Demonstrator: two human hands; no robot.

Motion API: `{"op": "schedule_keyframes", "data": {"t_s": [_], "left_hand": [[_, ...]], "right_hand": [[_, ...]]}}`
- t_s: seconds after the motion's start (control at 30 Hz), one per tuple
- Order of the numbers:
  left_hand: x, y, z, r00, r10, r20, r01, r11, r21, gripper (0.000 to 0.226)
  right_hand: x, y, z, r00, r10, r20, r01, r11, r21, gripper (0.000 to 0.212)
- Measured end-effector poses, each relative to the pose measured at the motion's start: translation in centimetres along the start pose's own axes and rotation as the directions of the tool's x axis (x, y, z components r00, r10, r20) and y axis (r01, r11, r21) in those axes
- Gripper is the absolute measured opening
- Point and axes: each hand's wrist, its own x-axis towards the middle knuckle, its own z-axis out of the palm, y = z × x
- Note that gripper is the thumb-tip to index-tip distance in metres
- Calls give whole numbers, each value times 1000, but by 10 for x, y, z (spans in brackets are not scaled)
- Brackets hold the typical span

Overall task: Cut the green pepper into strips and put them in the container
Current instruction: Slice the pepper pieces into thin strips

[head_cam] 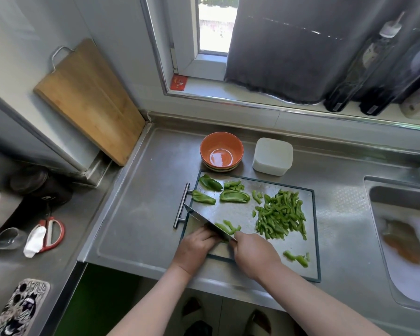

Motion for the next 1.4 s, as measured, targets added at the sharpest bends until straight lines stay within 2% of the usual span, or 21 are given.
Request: {"op": "schedule_keyframes", "data": {"t_s": [0.1,0.27,0.4,0.53,0.6,0.67,0.77,0.9,1.03,1.3,1.4], "left_hand": [[-4,-1,-1,999,8,31,-8,1000,-8,21],[-5,-4,-4,998,-58,34,58,998,10,17],[7,1,-7,999,-22,32,21,999,39,17],[8,2,-4,997,-26,67,24,999,21,26],[7,-1,-1,997,-20,73,18,999,29,20],[7,-1,1,998,-15,58,13,999,36,14],[7,-1,2,1000,-5,18,4,998,59,26],[5,-1,4,1000,4,0,-4,997,75,25],[4,-1,6,999,-6,-45,8,999,47,14],[-2,-4,14,996,-84,-30,83,996,-26,22],[-6,-3,16,994,-100,-44,98,994,-51,16]], "right_hand": [[6,-5,-1,1000,6,0,-6,1000,16,28],[2,-1,-7,1000,-7,1,7,1000,15,23],[-6,12,-12,999,37,-1,-37,999,17,16],[-11,28,-22,996,78,-52,-76,997,32,19],[-14,29,-26,996,60,-70,-58,998,28,23],[-18,25,-25,997,15,-77,-15,1000,4,25],[-28,18,-14,996,-33,-85,32,999,-12,31],[-36,16,-5,994,-23,-104,23,1000,6,33],[-38,22,-3,994,-17,-107,15,1000,-23,28],[-19,14,5,998,32,-57,-32,999,-8,19],[-2,1,4,998,60,-32,-59,997,44,19]]}}
